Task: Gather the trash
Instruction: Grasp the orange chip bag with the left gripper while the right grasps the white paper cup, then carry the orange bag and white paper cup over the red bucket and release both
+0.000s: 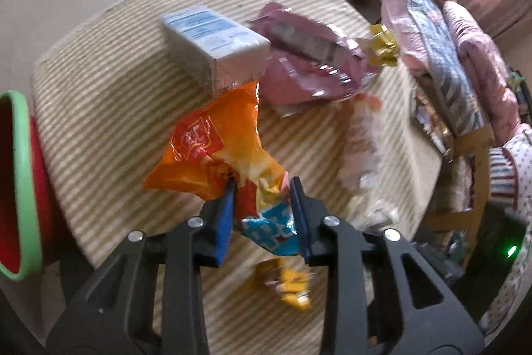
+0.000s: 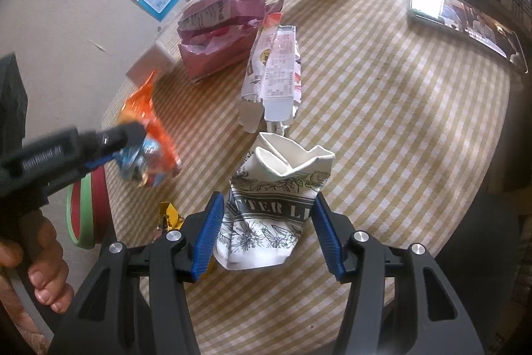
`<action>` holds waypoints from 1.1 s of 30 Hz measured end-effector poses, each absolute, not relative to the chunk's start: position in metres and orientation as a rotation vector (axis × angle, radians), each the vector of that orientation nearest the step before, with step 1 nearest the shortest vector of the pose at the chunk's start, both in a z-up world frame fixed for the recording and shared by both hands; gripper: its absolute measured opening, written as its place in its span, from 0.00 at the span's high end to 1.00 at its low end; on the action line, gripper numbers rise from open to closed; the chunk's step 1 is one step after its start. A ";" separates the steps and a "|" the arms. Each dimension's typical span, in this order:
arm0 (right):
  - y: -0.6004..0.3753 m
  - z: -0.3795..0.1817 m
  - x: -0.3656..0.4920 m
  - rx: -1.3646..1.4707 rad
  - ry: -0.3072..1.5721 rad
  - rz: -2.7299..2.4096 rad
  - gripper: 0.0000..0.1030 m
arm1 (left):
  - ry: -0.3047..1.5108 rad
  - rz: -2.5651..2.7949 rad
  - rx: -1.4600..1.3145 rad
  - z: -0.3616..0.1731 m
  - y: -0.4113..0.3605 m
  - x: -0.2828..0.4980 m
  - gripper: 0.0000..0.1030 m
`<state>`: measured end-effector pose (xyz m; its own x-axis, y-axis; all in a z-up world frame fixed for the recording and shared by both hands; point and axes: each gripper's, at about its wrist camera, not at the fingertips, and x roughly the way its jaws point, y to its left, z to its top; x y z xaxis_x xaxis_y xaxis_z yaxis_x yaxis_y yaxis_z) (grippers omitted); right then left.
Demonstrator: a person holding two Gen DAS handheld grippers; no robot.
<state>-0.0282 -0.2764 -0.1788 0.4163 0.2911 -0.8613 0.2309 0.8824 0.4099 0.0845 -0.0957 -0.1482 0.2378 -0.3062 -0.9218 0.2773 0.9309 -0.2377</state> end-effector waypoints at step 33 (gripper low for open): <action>-0.243 -0.155 -0.021 0.454 1.124 0.072 0.50 | 1.167 -0.297 -0.036 -0.139 -0.036 0.044 0.58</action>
<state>-0.0209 -0.2431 -0.1548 0.4402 0.2805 -0.8529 0.1700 0.9067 0.3860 0.0443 -0.0357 -0.1388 0.3589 -0.2487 -0.8996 0.2112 0.9605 -0.1813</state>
